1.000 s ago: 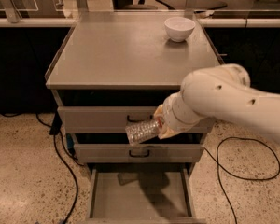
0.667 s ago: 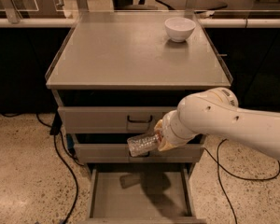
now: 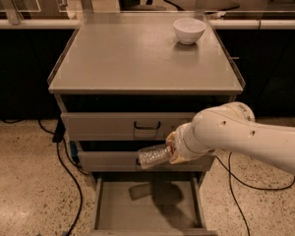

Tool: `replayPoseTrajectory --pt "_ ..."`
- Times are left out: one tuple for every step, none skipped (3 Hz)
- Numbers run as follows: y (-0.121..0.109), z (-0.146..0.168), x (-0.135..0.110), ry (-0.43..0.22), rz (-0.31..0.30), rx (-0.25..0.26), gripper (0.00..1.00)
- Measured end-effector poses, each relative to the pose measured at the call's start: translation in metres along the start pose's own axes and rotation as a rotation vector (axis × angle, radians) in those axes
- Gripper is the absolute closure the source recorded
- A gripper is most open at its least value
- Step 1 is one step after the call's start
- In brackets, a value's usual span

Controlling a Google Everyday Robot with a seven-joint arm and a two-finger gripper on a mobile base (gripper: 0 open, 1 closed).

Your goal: Place water bottle into bottom drawer

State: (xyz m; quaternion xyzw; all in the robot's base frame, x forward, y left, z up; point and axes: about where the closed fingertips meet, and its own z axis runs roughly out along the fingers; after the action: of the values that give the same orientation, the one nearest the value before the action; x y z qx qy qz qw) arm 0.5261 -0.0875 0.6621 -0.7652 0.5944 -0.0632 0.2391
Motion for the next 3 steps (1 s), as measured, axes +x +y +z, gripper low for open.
replayPoseTrajectory --pt "0.034 0.027 0.022 -0.007 0.050 -0.020 1.00" --pt "0.067 0.064 0.035 -0.019 0.087 -0.070 1.00" --pt "0.087 0.103 0.045 -0.026 0.100 -0.106 1.00"
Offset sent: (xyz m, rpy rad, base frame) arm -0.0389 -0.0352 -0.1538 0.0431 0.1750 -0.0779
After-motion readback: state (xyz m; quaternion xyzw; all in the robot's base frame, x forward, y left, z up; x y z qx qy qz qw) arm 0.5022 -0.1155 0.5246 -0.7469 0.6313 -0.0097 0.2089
